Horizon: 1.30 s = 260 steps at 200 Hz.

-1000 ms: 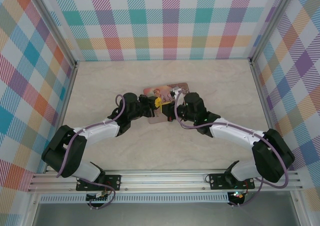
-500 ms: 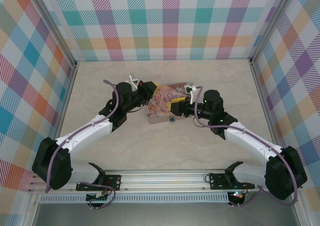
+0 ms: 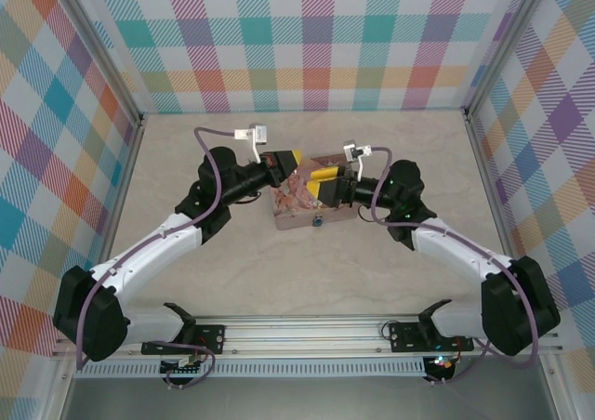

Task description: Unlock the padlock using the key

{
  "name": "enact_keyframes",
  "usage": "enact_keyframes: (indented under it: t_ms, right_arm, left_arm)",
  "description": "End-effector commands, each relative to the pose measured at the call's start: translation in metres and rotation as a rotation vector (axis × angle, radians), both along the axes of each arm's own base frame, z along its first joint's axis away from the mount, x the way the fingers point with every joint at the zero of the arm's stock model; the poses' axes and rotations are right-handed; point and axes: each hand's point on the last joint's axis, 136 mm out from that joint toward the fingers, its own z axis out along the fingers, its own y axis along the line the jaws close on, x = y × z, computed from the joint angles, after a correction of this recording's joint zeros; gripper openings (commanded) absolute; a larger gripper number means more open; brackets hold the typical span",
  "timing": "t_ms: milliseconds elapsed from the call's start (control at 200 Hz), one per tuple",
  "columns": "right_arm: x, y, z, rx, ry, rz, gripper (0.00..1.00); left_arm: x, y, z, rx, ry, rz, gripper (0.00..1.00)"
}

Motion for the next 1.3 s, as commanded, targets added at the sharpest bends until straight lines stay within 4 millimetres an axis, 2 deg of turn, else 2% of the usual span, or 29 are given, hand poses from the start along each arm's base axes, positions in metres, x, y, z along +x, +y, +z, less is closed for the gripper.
enact_keyframes:
  t_ms: [0,495,710,1075,1225,1295]
  right_arm:
    - [-0.006,0.007,0.028,0.063,-0.068,0.085,0.73]
    - [0.003,0.032,0.026,0.088,-0.036,0.127,0.55]
    - [0.005,0.036,0.023,0.083,-0.021,0.126,0.41]
    - [0.012,0.036,0.018,0.066,0.014,0.09,0.09]
    - [0.015,0.034,0.011,0.033,0.03,0.059,0.03]
    - [0.017,0.032,0.004,-0.002,0.039,0.033,0.03]
  left_arm:
    - [-0.012,-0.005,0.032,-0.03,-0.101,-0.052,0.0]
    - [-0.009,-0.006,0.028,-0.05,-0.069,-0.045,0.0]
    - [-0.009,-0.006,0.028,-0.057,-0.064,-0.044,0.0]
    - [-0.009,-0.006,0.026,-0.068,-0.055,-0.046,0.0]
    - [-0.01,-0.003,0.028,-0.061,-0.066,-0.033,0.0]
    - [-0.009,0.001,0.026,-0.042,-0.064,-0.01,0.19]
